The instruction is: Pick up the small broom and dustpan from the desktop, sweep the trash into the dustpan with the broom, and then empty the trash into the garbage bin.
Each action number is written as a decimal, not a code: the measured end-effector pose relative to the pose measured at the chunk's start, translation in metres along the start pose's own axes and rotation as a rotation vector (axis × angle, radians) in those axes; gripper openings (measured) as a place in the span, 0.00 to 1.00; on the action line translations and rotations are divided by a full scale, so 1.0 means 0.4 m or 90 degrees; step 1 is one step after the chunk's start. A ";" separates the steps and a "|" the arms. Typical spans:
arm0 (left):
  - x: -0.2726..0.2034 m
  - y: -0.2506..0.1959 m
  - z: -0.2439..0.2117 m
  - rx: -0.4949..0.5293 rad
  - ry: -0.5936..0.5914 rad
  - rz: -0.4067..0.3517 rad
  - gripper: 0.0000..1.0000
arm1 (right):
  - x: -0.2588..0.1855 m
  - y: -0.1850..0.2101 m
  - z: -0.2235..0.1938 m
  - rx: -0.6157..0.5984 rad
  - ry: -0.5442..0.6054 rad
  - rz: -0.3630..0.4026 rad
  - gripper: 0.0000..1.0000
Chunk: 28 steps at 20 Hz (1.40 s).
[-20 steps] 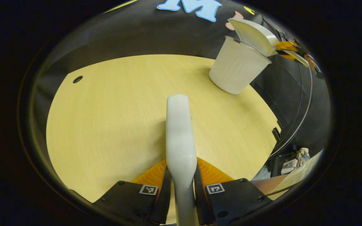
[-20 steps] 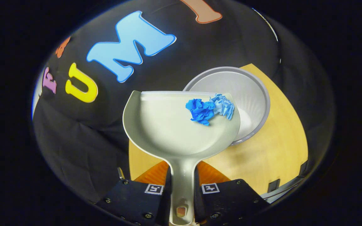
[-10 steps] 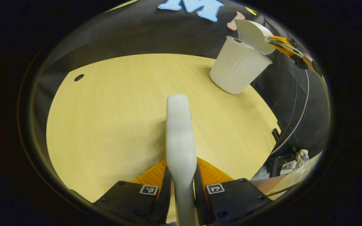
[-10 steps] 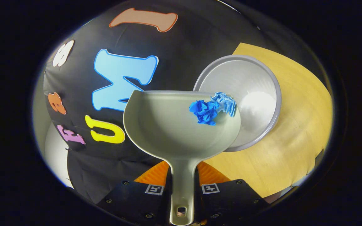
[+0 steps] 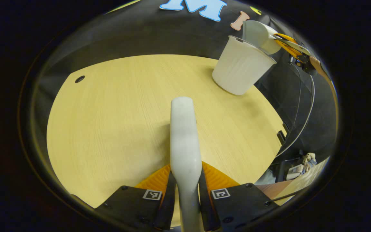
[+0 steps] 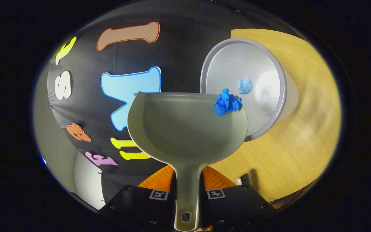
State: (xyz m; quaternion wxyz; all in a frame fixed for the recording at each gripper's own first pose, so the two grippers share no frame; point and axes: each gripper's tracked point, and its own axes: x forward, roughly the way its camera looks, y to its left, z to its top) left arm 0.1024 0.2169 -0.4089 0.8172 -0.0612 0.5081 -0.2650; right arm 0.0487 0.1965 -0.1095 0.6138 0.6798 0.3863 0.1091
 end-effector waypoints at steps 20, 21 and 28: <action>-0.030 0.043 -0.036 -0.053 -0.032 0.042 0.39 | -0.058 -0.006 -0.285 -0.222 0.073 0.021 0.29; -0.032 0.047 -0.037 -0.056 -0.034 0.046 0.39 | -0.059 -0.017 -0.311 -0.239 0.080 0.016 0.29; -0.033 0.097 -0.047 -0.087 -0.049 0.066 0.41 | -0.020 -0.122 -0.446 -0.322 0.126 -0.041 0.29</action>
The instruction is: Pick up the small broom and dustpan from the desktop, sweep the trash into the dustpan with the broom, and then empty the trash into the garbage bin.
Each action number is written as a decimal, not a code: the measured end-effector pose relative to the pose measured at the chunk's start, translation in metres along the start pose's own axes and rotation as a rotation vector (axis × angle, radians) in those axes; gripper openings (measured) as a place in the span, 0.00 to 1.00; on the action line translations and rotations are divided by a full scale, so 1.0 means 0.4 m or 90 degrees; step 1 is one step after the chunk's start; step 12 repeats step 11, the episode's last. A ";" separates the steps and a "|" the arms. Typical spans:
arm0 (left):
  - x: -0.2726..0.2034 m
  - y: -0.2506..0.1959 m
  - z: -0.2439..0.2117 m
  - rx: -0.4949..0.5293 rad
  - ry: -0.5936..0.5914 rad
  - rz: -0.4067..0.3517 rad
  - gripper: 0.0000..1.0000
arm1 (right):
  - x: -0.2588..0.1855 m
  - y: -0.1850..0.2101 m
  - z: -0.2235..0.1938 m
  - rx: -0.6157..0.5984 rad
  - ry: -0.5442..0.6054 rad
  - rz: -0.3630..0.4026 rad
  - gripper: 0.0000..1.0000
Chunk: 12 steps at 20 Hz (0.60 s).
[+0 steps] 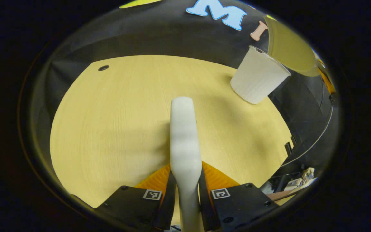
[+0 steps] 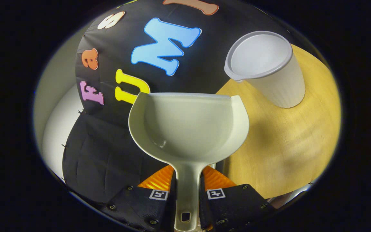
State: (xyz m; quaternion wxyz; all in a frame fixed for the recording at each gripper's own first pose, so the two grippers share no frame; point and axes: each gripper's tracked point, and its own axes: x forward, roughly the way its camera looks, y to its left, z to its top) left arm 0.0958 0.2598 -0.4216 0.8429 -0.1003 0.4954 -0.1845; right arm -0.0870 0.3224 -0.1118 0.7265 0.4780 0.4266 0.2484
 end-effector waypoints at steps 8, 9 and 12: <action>0.013 0.049 -0.005 -0.013 -0.006 0.020 0.39 | 0.131 -0.203 -0.098 -0.094 0.023 -0.189 0.29; 0.013 0.057 -0.001 -0.012 -0.007 0.026 0.39 | 0.141 -0.239 -0.112 -0.120 0.022 -0.227 0.29; 0.013 0.075 0.002 -0.010 -0.007 0.035 0.43 | 0.155 -0.313 -0.137 -0.174 0.026 -0.298 0.29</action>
